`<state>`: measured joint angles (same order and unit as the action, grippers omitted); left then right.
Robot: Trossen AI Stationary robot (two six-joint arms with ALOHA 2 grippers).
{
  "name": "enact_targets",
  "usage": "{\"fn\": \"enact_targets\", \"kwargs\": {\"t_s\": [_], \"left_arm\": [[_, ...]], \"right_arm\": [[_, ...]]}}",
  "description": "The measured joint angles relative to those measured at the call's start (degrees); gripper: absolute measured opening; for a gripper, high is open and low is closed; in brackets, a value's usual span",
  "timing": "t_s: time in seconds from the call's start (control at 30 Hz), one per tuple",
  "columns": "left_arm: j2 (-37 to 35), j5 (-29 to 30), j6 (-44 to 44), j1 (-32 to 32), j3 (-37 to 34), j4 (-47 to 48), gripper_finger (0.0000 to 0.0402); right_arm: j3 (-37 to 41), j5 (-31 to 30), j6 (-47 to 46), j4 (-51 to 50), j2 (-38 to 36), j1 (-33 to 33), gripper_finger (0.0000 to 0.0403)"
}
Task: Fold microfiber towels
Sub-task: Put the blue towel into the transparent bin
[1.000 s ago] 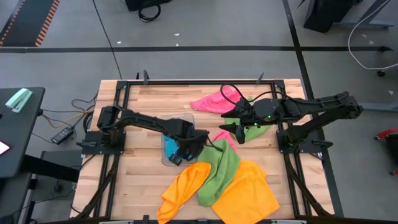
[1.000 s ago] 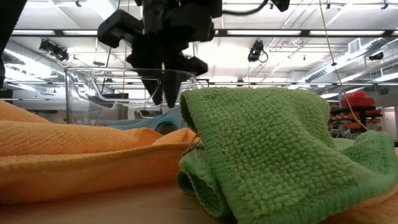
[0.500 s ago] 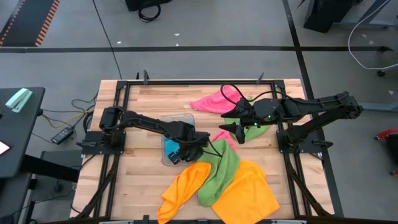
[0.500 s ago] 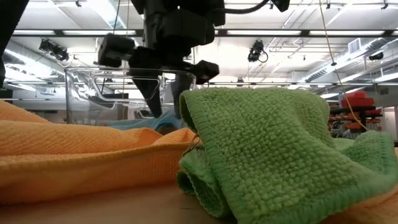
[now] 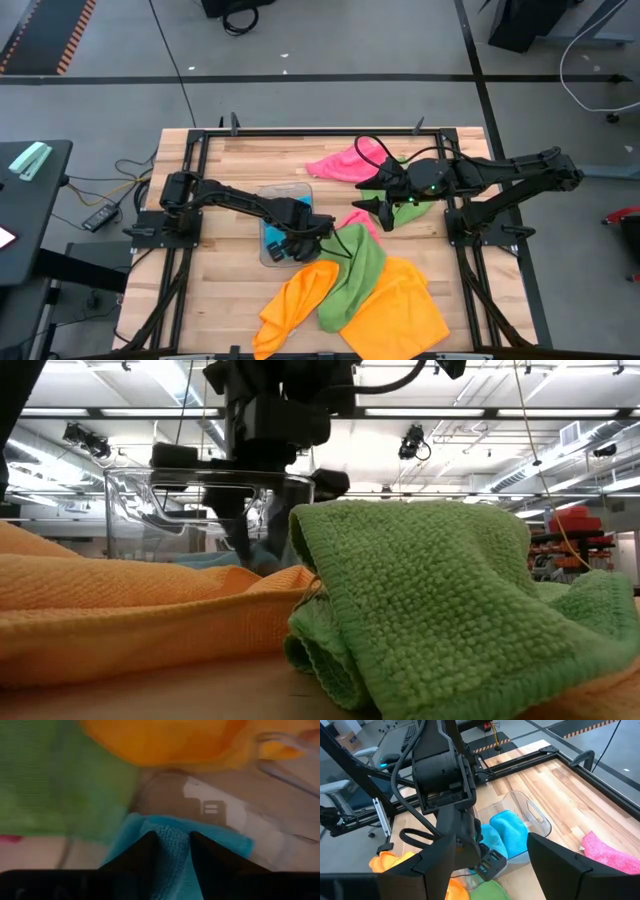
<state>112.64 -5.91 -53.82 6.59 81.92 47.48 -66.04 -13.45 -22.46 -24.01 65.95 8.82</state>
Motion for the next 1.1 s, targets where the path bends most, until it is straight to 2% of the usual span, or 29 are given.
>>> {"fn": "enact_targets", "kwargs": {"t_s": [0.13,0.37,0.73,0.87,1.1], "left_arm": [[0.0,3.63,0.28,-0.04,0.03,-1.41,0.0098],[0.0,3.34,1.06,-0.51,0.03,-0.59,0.0013],[-5.32,-2.97,10.24,-3.15,0.6,2.46,0.0012],[-6.62,-2.95,15.64,-4.97,0.64,-0.5,0.0023],[-5.04,-5.28,20.99,-5.47,-0.45,-3.46,0.001]], "right_arm": [[0.0,0.0,-0.02,0.06,0.0,-0.02,0.0255],[0.0,0.0,-0.02,0.13,0.0,-0.02,0.0255],[0.0,0.0,0.01,0.13,0.0,0.0,0.0255],[0.0,-0.01,0.08,0.15,0.0,-0.02,0.0255],[0.0,0.0,-0.37,0.22,0.0,0.0,0.0255]]}}
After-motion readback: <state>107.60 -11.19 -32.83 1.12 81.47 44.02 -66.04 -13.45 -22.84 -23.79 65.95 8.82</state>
